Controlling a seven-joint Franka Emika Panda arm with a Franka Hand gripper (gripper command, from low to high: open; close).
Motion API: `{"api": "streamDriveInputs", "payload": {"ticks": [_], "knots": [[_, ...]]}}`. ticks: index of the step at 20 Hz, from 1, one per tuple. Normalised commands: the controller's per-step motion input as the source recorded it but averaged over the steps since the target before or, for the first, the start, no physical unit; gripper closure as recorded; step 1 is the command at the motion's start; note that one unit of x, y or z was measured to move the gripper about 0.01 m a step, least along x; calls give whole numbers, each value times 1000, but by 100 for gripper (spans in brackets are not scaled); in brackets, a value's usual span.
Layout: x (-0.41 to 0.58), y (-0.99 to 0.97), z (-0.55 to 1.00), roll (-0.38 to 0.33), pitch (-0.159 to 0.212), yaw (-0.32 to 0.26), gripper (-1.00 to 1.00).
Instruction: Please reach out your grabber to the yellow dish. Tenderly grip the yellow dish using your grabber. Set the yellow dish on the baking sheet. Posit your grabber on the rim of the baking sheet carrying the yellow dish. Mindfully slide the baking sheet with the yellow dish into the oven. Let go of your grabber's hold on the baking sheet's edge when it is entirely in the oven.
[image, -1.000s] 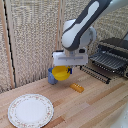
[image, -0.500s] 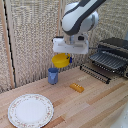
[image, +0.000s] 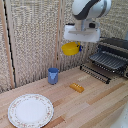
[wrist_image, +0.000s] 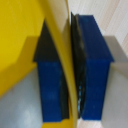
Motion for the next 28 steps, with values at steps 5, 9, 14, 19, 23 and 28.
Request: {"api": "streamDriveInputs", "payload": {"ticks": [5,9,14,19,23,28], "knots": [[117,-751,171,0,-1,-157,100],[153,-756,157,0,-1,-153,100],[154,-786,192,0,0,-141,100],[219,-857,169,4,0,-104,100],[365,-874,114,2,0,-78,100],[318,-857,27,17,40,-68,100]]}}
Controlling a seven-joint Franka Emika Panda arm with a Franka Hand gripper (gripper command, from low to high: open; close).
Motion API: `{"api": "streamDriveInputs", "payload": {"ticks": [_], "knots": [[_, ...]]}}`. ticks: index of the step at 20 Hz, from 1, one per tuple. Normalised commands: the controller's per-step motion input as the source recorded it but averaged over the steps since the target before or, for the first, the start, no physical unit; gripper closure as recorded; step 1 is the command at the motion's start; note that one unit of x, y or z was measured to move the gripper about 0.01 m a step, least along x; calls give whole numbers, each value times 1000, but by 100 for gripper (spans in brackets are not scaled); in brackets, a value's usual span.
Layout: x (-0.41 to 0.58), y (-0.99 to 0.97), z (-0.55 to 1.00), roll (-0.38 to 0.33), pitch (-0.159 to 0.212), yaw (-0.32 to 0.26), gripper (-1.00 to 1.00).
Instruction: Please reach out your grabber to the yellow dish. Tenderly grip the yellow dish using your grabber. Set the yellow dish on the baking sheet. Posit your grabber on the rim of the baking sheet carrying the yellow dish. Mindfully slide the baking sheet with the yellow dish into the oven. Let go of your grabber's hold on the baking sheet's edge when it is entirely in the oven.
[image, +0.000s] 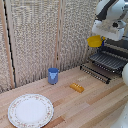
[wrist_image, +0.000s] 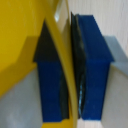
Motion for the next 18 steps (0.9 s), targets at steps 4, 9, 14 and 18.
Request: {"api": "streamDriveInputs", "payload": {"ticks": [4,9,14,18], "knots": [[144,-870,0,31,55,-70,100],[0,-743,-2,7,35,-153,100],[5,-599,-48,5,2,-98,100],[64,-306,-104,0,1,-7,100]]}}
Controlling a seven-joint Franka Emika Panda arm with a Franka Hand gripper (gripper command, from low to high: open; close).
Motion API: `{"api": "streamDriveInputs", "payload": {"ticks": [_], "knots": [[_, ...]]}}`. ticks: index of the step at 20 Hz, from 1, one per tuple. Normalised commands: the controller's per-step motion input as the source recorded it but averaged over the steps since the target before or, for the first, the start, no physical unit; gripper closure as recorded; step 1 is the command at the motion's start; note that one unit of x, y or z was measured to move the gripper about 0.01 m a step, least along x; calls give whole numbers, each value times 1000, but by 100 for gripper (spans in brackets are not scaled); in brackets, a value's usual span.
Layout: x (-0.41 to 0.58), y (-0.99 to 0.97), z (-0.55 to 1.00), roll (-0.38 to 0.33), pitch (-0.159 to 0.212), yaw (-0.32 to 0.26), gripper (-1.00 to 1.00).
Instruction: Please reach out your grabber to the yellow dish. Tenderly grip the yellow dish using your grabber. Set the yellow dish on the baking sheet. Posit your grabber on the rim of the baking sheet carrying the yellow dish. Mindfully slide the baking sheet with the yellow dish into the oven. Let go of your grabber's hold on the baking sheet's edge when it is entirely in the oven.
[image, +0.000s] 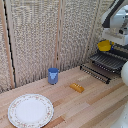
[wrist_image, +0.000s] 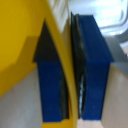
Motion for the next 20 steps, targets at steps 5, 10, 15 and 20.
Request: {"api": "streamDriveInputs", "payload": {"ticks": [5,10,15,20], "knots": [[50,-111,-179,0,38,0,100],[159,-298,-173,15,60,-14,100],[153,-566,-3,27,77,-15,100],[19,-185,0,8,8,-3,-100]]}}
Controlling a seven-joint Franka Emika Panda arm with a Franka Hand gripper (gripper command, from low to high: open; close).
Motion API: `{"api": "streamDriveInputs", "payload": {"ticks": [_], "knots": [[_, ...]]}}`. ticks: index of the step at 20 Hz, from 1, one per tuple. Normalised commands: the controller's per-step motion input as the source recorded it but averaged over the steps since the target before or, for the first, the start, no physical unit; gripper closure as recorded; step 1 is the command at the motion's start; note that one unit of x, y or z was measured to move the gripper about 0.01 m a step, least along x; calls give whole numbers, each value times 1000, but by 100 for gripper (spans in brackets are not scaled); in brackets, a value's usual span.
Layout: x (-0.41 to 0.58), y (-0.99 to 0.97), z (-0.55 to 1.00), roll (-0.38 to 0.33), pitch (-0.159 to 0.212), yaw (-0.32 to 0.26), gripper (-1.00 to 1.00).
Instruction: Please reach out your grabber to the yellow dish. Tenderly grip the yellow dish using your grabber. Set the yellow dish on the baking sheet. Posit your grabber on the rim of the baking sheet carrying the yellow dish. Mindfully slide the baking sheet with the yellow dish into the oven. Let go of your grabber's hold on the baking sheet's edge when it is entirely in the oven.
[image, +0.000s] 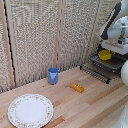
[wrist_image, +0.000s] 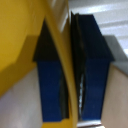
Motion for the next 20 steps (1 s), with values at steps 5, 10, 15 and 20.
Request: {"api": "streamDriveInputs", "payload": {"ticks": [5,10,15,20], "knots": [[12,-24,70,0,19,-39,-100],[14,80,751,-16,77,0,-100],[0,441,824,-70,137,53,-100],[141,524,470,-120,194,122,-100]]}}
